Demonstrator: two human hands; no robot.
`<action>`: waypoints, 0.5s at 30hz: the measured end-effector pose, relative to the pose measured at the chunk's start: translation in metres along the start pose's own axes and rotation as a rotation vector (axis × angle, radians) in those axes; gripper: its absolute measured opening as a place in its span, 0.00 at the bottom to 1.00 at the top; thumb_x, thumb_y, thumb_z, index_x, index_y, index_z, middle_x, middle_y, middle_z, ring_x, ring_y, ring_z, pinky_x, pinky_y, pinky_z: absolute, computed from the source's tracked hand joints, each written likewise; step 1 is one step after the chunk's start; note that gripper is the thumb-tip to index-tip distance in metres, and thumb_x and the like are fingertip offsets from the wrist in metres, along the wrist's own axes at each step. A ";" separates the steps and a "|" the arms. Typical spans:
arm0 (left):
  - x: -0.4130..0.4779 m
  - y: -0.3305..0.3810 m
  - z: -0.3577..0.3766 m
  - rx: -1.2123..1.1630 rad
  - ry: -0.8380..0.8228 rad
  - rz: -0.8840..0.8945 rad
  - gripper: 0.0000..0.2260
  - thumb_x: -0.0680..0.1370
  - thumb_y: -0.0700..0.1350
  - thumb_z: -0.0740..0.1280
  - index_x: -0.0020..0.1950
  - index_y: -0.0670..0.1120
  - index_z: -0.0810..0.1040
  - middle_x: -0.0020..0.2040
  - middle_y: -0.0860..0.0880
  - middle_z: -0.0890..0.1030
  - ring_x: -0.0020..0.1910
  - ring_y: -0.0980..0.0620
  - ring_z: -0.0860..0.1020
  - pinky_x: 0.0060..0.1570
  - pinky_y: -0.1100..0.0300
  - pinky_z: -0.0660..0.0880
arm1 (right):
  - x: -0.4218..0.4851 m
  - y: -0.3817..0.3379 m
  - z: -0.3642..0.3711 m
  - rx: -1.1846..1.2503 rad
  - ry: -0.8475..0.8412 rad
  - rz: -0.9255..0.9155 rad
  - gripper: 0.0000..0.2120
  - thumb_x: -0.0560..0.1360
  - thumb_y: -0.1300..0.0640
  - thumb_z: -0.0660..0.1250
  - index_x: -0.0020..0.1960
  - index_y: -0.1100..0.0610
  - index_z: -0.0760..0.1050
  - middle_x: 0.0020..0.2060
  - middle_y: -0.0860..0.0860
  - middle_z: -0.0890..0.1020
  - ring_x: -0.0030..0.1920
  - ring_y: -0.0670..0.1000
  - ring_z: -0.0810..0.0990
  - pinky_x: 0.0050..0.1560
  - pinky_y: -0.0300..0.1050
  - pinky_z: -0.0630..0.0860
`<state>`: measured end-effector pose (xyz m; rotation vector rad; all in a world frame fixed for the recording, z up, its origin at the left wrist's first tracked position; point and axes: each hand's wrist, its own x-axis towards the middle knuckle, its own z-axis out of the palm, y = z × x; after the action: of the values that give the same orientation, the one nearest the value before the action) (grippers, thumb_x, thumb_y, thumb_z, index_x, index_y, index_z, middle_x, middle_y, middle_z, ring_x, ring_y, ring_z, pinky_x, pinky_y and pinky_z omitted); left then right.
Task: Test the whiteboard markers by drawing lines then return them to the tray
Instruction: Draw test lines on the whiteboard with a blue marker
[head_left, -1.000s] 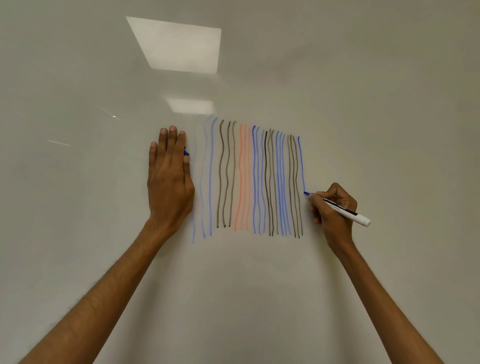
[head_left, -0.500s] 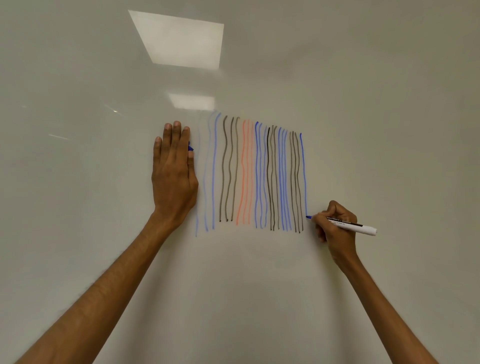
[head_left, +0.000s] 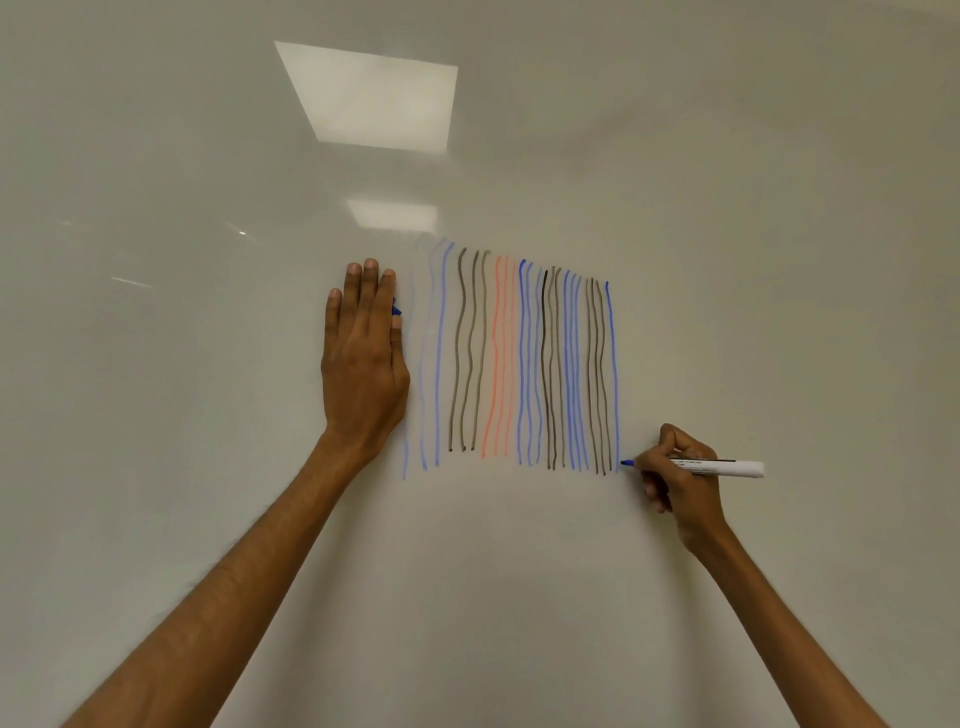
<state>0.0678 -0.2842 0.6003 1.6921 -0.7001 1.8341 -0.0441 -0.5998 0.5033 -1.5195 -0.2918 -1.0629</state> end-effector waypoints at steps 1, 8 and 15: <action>0.000 0.000 0.000 0.003 -0.002 0.001 0.21 0.85 0.39 0.54 0.78 0.39 0.60 0.79 0.42 0.60 0.79 0.46 0.55 0.78 0.47 0.52 | 0.003 -0.004 0.000 0.045 0.022 0.005 0.12 0.67 0.62 0.67 0.29 0.53 0.68 0.21 0.53 0.72 0.20 0.49 0.67 0.20 0.35 0.62; 0.000 0.001 -0.001 0.006 -0.019 -0.005 0.21 0.85 0.39 0.54 0.78 0.39 0.59 0.79 0.41 0.60 0.79 0.45 0.55 0.78 0.47 0.52 | 0.050 -0.057 0.014 0.226 0.125 -0.080 0.16 0.76 0.66 0.66 0.32 0.52 0.71 0.27 0.52 0.77 0.21 0.49 0.67 0.21 0.37 0.61; 0.001 0.003 -0.003 -0.005 -0.017 -0.004 0.21 0.85 0.40 0.53 0.78 0.38 0.61 0.79 0.41 0.60 0.79 0.45 0.55 0.78 0.48 0.51 | 0.088 -0.090 0.036 0.173 0.163 -0.170 0.09 0.77 0.62 0.70 0.39 0.55 0.74 0.32 0.48 0.82 0.23 0.46 0.70 0.23 0.38 0.64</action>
<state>0.0638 -0.2838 0.6009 1.7064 -0.7075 1.8162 -0.0431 -0.5767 0.6320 -1.2630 -0.3939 -1.2552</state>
